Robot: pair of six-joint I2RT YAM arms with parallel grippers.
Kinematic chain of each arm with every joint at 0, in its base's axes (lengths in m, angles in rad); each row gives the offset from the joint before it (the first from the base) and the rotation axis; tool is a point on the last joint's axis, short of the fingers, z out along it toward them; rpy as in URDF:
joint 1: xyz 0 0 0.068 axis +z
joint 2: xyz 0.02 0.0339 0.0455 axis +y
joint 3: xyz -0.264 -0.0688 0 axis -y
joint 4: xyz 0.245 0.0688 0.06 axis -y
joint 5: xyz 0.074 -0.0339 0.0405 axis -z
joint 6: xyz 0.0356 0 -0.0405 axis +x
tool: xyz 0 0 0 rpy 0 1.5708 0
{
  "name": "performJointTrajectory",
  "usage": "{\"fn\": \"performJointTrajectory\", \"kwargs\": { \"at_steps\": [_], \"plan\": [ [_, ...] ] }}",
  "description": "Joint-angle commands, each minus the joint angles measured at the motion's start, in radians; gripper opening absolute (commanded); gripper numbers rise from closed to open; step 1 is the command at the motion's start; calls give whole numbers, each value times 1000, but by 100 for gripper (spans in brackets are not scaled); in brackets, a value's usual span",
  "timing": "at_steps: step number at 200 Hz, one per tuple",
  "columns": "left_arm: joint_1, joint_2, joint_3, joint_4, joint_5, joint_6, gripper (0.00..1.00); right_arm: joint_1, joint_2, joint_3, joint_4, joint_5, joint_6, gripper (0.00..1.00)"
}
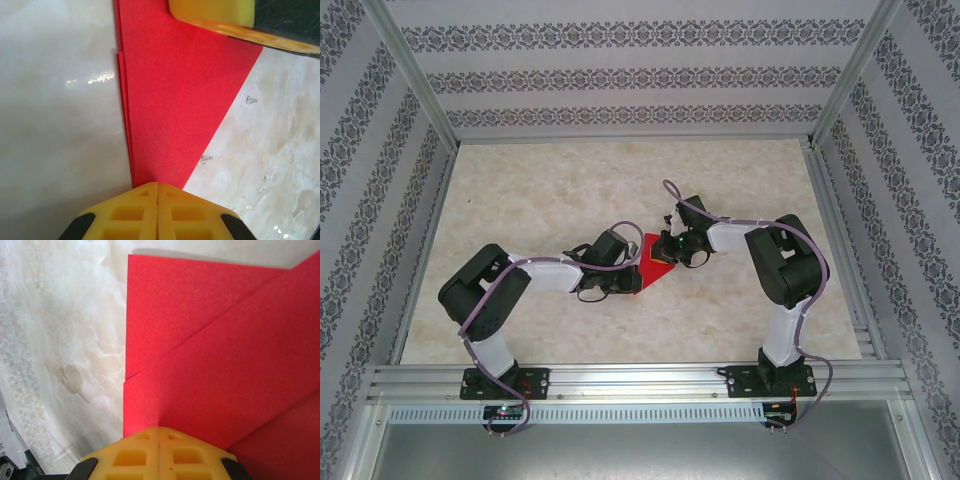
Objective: Fold a paper plane with a square sheet of paper (pick it up from the middle)
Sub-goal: Fourth fold the wing at the center of the table.
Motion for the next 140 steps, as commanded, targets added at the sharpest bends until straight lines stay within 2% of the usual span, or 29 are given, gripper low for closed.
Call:
{"fn": "performJointTrajectory", "kwargs": {
  "at_steps": [1, 140],
  "plan": [
    [-34, -3, -43, -172, 13, 21, 8, -19, 71, -20, -79, 142, -12, 1],
    [-77, -43, -72, -304, -40, 49, 5, -23, 72, -25, -89, 154, -11, 1]
  ]
}}
